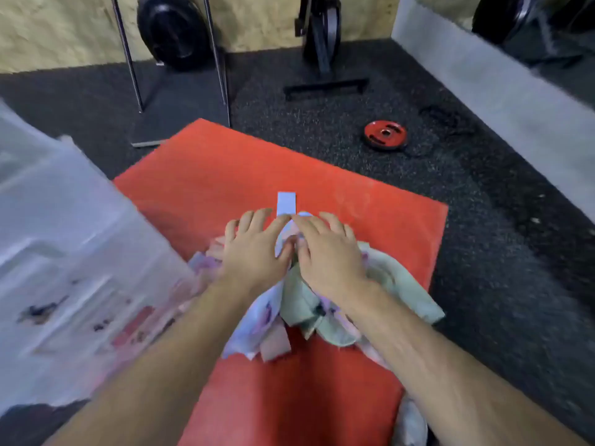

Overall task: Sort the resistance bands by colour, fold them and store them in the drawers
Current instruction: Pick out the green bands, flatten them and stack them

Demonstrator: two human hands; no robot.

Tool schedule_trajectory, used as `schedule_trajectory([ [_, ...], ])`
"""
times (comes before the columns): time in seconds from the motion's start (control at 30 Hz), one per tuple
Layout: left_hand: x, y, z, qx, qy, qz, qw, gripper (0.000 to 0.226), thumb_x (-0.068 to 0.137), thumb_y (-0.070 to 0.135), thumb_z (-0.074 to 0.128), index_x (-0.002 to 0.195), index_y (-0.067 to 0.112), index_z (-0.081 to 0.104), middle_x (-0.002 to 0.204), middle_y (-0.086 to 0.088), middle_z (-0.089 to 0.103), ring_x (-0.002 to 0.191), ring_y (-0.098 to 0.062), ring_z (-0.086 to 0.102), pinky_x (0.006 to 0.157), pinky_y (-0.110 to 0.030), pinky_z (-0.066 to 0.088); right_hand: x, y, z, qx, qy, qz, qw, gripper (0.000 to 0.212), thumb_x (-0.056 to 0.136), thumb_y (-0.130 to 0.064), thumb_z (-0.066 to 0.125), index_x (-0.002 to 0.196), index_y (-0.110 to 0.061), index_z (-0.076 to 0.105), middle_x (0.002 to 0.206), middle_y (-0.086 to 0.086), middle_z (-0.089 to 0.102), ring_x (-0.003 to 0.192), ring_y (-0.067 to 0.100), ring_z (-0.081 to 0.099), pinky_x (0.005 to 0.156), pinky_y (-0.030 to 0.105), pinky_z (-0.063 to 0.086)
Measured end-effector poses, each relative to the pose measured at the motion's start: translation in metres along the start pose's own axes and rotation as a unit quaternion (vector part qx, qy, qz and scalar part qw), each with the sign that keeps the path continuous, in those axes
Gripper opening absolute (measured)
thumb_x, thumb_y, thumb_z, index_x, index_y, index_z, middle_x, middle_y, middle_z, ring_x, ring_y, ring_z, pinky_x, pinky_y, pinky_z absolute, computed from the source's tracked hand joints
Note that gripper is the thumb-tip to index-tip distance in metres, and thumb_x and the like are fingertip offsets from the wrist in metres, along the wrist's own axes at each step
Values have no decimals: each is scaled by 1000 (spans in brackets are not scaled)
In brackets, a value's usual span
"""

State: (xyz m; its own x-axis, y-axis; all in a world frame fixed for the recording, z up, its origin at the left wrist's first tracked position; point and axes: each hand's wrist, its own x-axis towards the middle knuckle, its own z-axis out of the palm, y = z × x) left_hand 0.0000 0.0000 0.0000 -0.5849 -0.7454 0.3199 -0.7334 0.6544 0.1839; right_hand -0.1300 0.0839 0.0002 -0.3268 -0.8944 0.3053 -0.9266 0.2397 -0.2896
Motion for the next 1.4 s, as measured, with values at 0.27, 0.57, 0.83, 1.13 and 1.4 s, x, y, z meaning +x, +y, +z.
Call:
schedule_trajectory([
  [0.27,-124,3,68,16,46,45,998,54,86,51,33,125,28,63,124,-1,62,119,-29,52,100,-44,30,-106,13,54,-104,-15,-78,991,50,99,-32,40,150,-27,42,154,-4,42,145,30,28,115,43,22],
  [0.57,-268,45,-21,16,72,38,997,43,85,48,44,119,29,62,120,6,62,113,-25,57,96,-42,36,-251,-42,-25,-42,-18,-106,993,42,100,-32,42,140,-25,51,145,-2,52,137,28,41,111,47,34],
  [0.83,-244,50,1,13,25,44,999,38,86,44,48,120,31,61,120,9,60,113,-20,56,92,-38,36,-243,-6,-14,-22,-42,-88,995,45,95,-35,43,138,-26,54,137,-5,59,127,26,48,108,45,39],
  [1.13,-154,22,83,65,11,49,997,39,70,38,66,104,18,61,100,0,58,91,-31,52,74,-39,40,-155,27,30,-35,-82,-48,995,35,96,-27,44,126,-26,61,135,-4,57,123,27,43,103,39,36],
  [1.4,-124,24,83,37,20,8,999,15,80,20,62,93,24,67,90,5,60,98,-25,47,71,-32,19,-139,22,46,-14,-74,-17,997,31,94,-22,46,117,-27,65,125,-1,60,121,28,43,99,39,34],
])
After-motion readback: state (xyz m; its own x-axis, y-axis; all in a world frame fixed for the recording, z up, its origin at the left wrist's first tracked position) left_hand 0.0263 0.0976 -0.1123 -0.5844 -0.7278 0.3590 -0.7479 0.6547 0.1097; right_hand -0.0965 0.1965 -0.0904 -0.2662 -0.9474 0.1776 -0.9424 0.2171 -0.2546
